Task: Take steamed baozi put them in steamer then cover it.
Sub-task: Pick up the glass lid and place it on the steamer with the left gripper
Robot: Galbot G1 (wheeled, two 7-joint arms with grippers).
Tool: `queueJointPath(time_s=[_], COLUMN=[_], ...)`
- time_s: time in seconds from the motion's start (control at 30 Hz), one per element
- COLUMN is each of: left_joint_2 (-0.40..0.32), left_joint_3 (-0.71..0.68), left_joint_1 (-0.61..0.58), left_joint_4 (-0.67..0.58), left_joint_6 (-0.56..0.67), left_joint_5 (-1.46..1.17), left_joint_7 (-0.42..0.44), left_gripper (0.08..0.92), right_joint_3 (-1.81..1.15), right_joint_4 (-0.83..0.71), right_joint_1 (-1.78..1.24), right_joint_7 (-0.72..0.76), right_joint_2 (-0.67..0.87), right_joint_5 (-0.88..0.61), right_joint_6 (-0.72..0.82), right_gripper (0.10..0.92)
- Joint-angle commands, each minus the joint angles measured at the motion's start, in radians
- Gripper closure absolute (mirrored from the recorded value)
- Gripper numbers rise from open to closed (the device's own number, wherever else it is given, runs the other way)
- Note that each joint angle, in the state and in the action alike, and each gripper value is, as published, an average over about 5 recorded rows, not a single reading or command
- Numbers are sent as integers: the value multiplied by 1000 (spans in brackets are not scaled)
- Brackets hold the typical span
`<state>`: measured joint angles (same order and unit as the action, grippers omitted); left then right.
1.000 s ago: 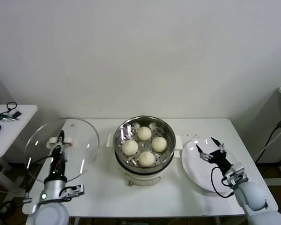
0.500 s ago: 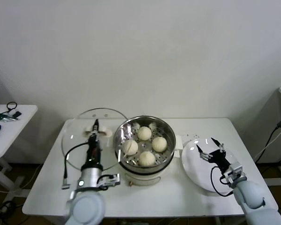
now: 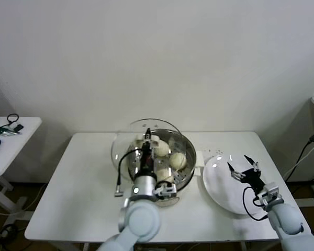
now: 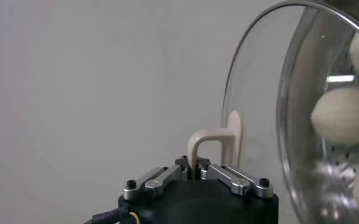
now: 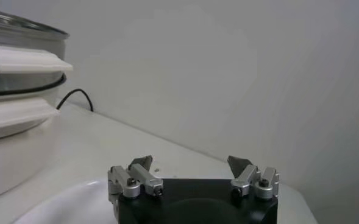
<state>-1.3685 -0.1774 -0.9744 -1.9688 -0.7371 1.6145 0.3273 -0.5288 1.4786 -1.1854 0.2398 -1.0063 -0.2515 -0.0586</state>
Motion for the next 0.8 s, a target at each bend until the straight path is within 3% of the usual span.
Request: queueJointPath(time_s=[0.03,0.3,0.8], left_joint_2=[-203,-245,-213], left_joint_3=[-43,11,35], left_joint_1=[56,19,40], left_joint_4=[180,210,253], left_joint_6=[-48,-48,-48], left_joint_5=[54,77,102], left_joint_7=[43,39,33], left_gripper=[850,850,850], right_joint_3=[-23,-24,-12], right_joint_4=[-8,-8,-14], right_joint_1=[-1,-2,5], right_joint_7=[1,9,18], right_joint_2=[1,1,6], right_joint_5=[1,5,17], right_joint_6=[-5,-1,-4], right_gripper=[203,203,203])
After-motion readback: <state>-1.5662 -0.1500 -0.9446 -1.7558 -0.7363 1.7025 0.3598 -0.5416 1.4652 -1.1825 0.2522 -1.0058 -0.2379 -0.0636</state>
